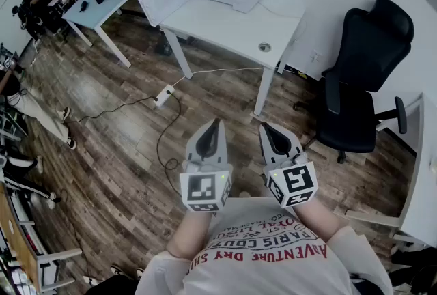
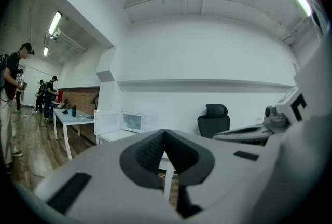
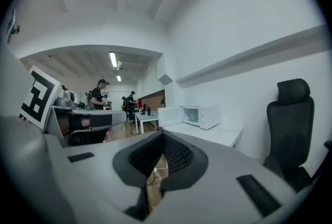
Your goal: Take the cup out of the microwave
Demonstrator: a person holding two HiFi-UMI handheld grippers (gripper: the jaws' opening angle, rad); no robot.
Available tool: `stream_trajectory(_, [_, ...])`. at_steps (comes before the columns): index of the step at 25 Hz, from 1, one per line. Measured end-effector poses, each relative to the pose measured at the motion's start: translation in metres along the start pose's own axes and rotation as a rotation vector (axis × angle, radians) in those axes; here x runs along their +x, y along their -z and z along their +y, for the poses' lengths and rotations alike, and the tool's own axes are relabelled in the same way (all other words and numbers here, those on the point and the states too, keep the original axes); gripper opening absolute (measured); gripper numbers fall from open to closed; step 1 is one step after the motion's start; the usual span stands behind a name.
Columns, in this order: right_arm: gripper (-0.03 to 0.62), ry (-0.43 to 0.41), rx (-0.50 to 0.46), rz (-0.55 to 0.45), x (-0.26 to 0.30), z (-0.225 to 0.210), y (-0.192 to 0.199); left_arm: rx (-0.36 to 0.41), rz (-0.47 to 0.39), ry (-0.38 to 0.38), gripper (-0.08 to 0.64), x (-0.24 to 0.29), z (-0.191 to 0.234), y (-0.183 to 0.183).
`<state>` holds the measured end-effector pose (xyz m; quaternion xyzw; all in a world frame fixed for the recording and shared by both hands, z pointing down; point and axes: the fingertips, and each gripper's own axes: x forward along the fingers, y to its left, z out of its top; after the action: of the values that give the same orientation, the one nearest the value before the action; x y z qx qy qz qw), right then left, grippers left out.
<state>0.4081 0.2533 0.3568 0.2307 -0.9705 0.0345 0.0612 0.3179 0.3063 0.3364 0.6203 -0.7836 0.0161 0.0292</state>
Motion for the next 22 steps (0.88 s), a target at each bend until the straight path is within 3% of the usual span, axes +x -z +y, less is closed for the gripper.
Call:
stream_trajectory(10, [0.011, 0.011, 0.007, 0.012, 0.000, -0.008, 0.004, -0.006, 0.018, 0.035, 0.006, 0.005, -0.009, 0.005])
stream_trajectory(22, [0.011, -0.018, 0.034, 0.038, 0.021, -0.006, 0.012, -0.025, 0.037, 0.004, 0.008, 0.013, 0.006, 0.015])
